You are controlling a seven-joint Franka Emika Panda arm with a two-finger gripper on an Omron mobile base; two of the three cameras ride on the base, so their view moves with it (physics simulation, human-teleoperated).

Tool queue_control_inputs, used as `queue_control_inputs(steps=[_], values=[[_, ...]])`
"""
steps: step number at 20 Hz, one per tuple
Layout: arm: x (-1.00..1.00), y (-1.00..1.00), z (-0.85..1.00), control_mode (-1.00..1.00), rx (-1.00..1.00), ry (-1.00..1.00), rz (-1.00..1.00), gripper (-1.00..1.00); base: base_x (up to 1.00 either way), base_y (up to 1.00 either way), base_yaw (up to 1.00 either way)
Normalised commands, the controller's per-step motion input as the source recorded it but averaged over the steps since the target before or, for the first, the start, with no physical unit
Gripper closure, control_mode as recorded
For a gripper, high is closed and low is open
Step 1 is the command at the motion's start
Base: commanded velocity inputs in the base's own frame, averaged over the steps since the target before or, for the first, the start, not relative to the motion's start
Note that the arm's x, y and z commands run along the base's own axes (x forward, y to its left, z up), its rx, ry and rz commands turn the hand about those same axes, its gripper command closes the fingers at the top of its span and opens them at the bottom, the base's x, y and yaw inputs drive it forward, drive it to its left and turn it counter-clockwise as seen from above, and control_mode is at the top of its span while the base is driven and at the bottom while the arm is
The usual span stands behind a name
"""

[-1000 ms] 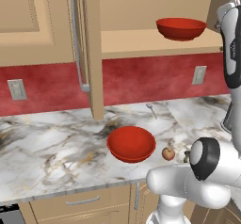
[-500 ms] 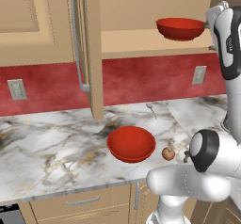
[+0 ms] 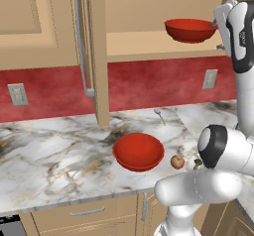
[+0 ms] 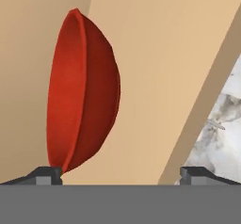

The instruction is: Pick both bowls and place them on the counter. Then place the mushroom in one bowl and place the peach in the other bowl.

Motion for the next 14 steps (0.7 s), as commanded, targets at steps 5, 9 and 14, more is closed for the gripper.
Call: queue_control_inputs(steps=[5,9,14], values=[[0.1,0.04,0.0,-1.0,0.0,-0.05,0.0,-1.0,0.0,0.0,0.0],[0.15,0.11,0.0,-1.0,-0.01,-0.04,-0.02,-1.0,0.0,0.0,0.0],[0.21,0.16,-0.01,-1.0,-0.02,-0.01,-0.02,-1.0,0.0,0.0,0.0]])
